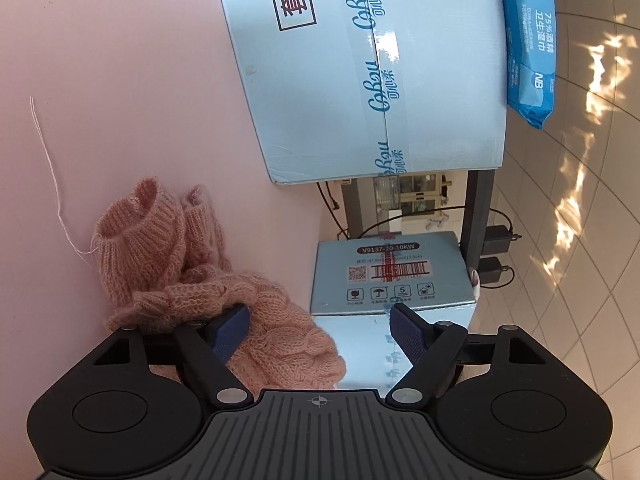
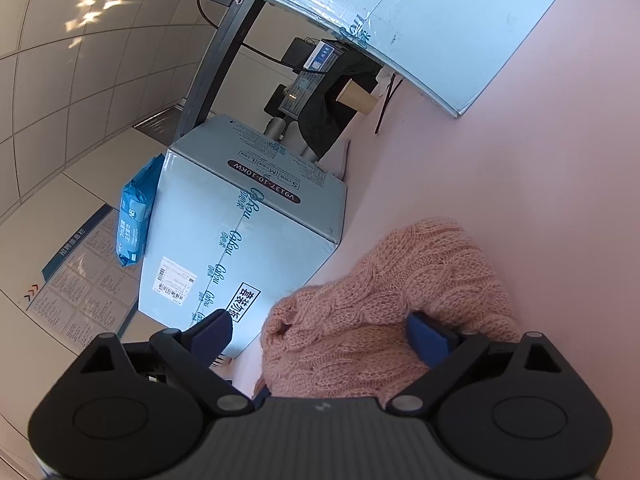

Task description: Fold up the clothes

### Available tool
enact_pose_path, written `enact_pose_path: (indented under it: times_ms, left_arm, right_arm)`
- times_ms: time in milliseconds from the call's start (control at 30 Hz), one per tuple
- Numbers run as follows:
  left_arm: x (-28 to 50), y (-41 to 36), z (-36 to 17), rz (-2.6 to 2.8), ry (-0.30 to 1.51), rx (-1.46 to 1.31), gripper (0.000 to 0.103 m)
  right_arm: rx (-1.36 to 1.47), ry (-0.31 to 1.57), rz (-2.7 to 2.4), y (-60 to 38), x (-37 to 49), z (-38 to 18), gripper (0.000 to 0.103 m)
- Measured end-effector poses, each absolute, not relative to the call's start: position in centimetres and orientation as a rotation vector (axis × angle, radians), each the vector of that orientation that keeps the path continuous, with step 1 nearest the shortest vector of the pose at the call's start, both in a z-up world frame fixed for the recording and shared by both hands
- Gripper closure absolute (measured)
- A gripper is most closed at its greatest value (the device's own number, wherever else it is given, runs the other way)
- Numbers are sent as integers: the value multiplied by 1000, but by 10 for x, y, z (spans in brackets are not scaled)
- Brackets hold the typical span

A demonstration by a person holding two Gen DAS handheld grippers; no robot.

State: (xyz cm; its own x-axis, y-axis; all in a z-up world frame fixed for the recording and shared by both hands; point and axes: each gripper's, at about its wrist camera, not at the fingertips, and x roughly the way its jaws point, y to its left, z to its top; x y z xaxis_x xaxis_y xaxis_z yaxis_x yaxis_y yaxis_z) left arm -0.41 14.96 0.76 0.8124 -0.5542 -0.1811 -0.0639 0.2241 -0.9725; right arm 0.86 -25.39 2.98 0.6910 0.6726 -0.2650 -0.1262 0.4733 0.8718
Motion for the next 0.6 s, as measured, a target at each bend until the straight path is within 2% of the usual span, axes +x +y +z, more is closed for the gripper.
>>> enact_pose_path:
  times_ms: [133, 233, 300, 433, 600]
  left_arm:
    - [-43, 141, 56, -415, 438, -1109, 21]
    - [-69, 131, 85, -473, 423, -954, 15]
    - [-75, 128, 87, -485, 473, -924, 13]
    - [-71, 123, 65, -459, 698, -945, 13]
    - [-61, 124, 39, -404, 848, -989, 13]
  right_arm:
    - [965, 571, 539, -270, -5, 49, 0]
    - [969, 532, 534, -286, -12, 57, 0]
    - [966, 535, 509, -299, -16, 59, 0]
    - [995, 576, 477, -317, -20, 52, 0]
    - [1127, 698, 488, -333, -16, 27, 0]
